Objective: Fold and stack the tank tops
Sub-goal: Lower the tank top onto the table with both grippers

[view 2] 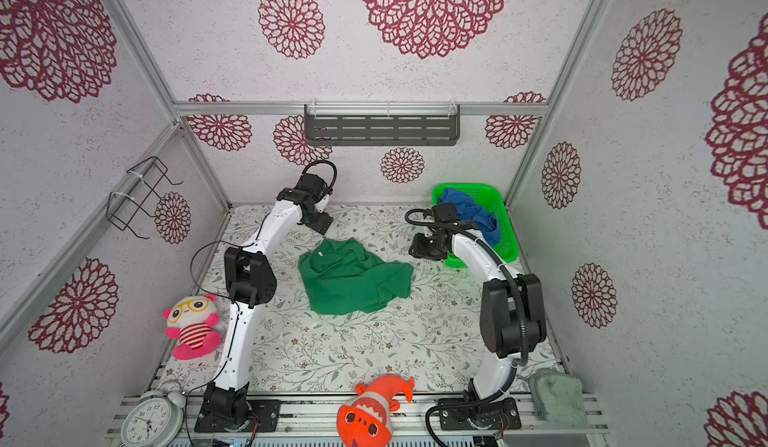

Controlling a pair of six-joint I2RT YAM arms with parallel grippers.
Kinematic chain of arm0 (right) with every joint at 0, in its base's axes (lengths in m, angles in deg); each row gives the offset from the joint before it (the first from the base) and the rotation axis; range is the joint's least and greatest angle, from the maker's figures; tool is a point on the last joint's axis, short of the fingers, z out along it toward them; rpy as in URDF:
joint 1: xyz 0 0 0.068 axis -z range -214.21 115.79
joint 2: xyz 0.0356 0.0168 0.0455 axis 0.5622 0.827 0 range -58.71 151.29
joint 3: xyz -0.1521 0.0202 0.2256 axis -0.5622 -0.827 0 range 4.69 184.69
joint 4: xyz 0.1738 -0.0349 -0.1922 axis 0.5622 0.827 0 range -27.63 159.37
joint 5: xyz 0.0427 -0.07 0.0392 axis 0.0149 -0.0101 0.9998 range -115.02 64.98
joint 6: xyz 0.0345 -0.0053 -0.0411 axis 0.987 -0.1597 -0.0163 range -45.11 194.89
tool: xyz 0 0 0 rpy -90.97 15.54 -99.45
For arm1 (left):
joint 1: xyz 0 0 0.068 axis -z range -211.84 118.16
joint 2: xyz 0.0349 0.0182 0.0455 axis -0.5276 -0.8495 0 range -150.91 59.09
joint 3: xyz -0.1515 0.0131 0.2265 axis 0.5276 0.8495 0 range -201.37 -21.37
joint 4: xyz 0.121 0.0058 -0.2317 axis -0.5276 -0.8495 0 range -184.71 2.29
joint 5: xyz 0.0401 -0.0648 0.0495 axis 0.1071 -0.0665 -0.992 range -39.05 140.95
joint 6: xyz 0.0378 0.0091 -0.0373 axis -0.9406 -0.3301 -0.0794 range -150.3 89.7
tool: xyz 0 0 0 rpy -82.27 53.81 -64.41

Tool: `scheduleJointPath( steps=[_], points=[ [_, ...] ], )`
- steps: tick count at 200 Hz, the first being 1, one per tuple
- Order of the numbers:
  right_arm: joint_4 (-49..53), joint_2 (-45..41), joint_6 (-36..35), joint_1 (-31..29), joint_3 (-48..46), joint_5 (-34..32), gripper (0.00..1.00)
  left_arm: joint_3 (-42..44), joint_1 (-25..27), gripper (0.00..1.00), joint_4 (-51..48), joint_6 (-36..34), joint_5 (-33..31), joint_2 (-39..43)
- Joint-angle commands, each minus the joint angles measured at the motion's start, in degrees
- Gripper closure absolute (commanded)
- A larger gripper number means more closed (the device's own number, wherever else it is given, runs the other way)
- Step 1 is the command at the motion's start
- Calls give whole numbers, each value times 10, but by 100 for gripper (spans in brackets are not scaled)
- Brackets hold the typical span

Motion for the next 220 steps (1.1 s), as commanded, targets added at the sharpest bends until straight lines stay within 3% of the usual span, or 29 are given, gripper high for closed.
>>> scheduleJointPath(
  steps=[1, 24, 42, 79, 126, 156, 178, 197, 220],
  points=[
    [17, -55, 5, -32, -26, -48, 57, 154, 6, 25, 70, 91, -4, 224],
    [-45, -93, 46, -53, -108, -46, 60, 383, 16, 36, 120, 202, 80, 374],
    [-92, -114, 84, -59, -169, -33, 62, 528, 32, 41, 156, 275, 104, 451],
    [-123, -95, 113, -80, -224, -35, 62, 688, 62, 45, 216, 400, 140, 514],
    [-180, -48, 153, -110, -230, -44, 63, 748, 76, 40, 297, 464, 157, 480],
    [-178, -7, 160, -112, -225, -65, 64, 753, 78, 43, 325, 474, 162, 439],
    [-162, -2, 155, -114, -219, -81, 64, 748, 81, 51, 339, 476, 167, 425],
    [-141, -2, 145, -114, -216, -100, 66, 739, 83, 66, 337, 473, 166, 417],
    [-140, -16, 145, -115, -224, -103, 81, 731, 84, 86, 329, 468, 165, 415]
  ],
)
